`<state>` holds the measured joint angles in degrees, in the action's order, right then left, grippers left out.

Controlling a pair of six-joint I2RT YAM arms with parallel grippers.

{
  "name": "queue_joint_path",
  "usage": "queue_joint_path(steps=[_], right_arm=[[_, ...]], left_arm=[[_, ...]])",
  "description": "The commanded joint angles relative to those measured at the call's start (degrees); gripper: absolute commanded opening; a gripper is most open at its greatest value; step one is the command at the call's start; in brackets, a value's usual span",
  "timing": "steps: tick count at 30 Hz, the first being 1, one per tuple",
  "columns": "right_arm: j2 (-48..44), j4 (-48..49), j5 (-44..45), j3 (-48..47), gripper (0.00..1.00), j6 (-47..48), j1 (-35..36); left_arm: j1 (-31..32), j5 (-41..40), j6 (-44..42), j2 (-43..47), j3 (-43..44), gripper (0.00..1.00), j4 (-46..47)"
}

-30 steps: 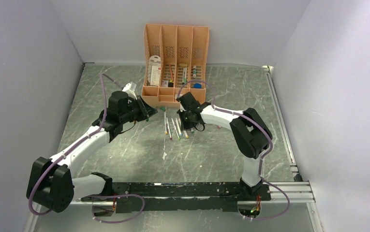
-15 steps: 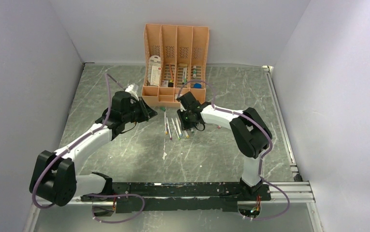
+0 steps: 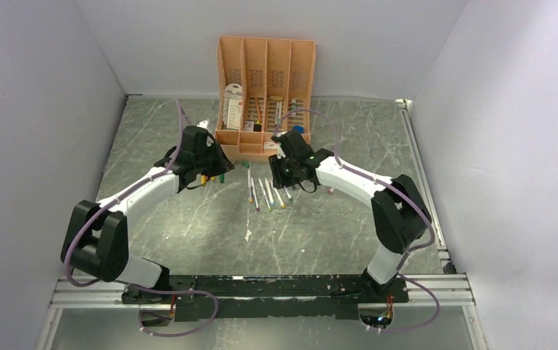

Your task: Open the pen caps

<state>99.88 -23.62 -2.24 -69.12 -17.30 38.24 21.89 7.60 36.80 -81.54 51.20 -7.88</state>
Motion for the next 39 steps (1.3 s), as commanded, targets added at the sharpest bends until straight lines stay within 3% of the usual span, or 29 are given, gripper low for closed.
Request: queue_joint_path(steps=[1, 10, 20, 39], right_arm=[[-4.5, -1.3, 0.48, 1.37, 0.42, 0.0, -0.81], [-9.79, -1.26, -0.58, 5.19, 0.46, 0.36, -3.87], [-11.58, -0.46, -2.16, 7.97, 0.46, 0.68, -5.53], [-12.35, -1.69, -2.29, 7.43, 0.47, 1.82, -8.18]], left_arm=[[-0.36, -6.61, -3.46, -3.74, 5.06, 0.21, -5.25], [-0.36, -16.16, -6.95, -13.02, 10.92, 0.23, -11.65], [-0.36, -19.92, -7.7, -20.3, 13.96, 0.28, -13.39], [-0.27, -19.66, -7.37, -17.43, 14.05, 0.44, -14.78]])
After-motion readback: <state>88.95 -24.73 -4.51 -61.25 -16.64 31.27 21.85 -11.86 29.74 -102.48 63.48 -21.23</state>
